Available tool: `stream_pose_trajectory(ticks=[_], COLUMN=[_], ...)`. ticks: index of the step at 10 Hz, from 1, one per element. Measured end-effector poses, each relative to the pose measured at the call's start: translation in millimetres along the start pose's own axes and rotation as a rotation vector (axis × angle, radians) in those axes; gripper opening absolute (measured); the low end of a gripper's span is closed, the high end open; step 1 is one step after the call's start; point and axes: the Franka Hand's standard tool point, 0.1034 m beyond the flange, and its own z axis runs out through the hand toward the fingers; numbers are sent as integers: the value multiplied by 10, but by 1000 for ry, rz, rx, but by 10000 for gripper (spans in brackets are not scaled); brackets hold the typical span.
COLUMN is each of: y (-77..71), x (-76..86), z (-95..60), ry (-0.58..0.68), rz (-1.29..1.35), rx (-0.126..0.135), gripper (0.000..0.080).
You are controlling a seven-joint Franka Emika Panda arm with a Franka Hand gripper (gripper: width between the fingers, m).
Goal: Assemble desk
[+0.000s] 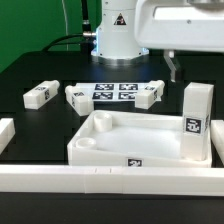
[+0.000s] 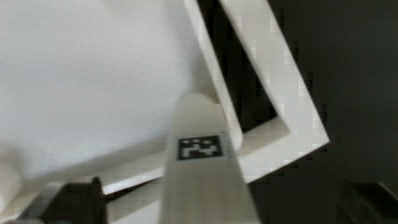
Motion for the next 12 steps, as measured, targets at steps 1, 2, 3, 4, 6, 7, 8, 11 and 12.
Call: stream_pose_trajectory(ticks=[1,2,3,4,6,7,8,11,12], y=[90,127,119,119,119,127,162,448,555], x=[-63,-117,-112,-113,-115,-131,-244,-790,-787], z=[7,30,30,32,36,36,46,190,245], ry=[-1,-9,-8,-8,-9,-7,3,2,0], rz=[-15,-13,-15,-15,-16,-18,-25,-71,-86], rx=[-3,-8,-7,-8,-8,-7,2,11,9], gripper=[649,649,649,649,649,649,649,649,649])
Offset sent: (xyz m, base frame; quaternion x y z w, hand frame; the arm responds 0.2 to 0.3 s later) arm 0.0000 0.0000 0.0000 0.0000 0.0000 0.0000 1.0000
